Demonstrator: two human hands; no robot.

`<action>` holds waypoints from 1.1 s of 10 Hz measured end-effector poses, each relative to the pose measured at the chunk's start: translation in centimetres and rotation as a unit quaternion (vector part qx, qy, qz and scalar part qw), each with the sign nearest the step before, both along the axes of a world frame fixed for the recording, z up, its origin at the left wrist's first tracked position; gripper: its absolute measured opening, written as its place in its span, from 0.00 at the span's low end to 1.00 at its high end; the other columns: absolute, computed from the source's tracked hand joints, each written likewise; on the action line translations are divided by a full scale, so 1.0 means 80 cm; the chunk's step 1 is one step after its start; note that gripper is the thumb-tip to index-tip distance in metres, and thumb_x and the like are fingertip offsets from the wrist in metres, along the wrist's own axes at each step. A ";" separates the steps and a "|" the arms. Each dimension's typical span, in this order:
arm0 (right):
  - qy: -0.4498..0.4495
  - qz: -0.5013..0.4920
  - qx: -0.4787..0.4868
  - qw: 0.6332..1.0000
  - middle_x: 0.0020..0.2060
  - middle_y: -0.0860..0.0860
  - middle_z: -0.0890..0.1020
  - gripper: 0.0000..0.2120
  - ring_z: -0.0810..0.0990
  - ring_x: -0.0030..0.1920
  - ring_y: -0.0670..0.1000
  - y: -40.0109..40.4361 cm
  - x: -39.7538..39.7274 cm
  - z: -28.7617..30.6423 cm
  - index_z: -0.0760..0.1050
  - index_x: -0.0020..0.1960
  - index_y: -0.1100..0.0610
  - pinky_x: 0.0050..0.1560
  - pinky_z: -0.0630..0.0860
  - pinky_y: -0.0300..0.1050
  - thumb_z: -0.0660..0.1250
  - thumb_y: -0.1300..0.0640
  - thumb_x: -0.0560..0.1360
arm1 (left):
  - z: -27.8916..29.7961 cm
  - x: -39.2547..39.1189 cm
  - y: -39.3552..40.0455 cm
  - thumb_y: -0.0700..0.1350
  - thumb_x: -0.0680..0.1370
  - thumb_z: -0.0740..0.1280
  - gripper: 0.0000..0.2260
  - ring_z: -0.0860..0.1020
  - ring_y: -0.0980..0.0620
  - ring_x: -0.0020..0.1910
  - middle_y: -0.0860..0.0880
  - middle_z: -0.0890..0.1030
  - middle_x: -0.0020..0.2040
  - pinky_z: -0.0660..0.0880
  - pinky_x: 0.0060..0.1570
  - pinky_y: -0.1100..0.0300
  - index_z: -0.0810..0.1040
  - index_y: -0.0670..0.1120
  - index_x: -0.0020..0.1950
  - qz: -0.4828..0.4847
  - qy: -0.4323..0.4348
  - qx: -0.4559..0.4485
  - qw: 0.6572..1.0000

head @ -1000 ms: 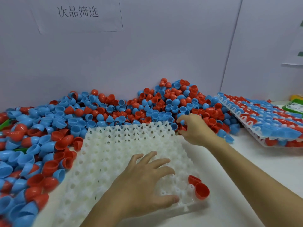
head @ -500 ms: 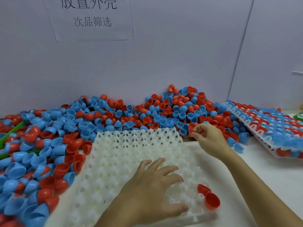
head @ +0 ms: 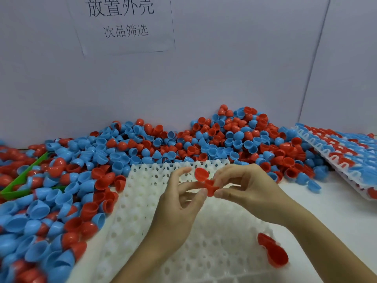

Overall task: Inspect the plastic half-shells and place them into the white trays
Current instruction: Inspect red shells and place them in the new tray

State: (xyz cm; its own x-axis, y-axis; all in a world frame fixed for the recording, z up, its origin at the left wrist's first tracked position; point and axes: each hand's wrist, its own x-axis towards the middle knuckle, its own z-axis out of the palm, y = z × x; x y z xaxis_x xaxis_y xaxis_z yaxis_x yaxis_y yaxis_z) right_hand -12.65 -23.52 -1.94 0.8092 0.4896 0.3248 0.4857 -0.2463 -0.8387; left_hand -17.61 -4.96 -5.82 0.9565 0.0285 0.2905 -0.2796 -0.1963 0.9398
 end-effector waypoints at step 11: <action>0.037 0.023 -0.512 0.858 0.40 0.43 0.79 0.08 0.79 0.38 0.45 -0.032 -0.146 -0.107 0.81 0.49 0.46 0.33 0.76 0.35 0.75 0.50 0.71 | 0.000 0.000 0.007 0.40 0.79 0.67 0.15 0.85 0.48 0.44 0.50 0.86 0.49 0.81 0.46 0.58 0.75 0.52 0.65 -0.038 0.002 -0.006 0.999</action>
State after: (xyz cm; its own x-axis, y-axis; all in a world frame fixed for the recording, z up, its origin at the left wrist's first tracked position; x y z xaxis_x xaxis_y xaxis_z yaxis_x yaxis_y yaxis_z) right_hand -24.33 -26.06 -10.49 0.7806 0.5197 -0.3471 0.4694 -0.8543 -0.2234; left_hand -17.58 -4.43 -5.80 0.9573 -0.0403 0.2864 -0.2890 -0.1642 0.9431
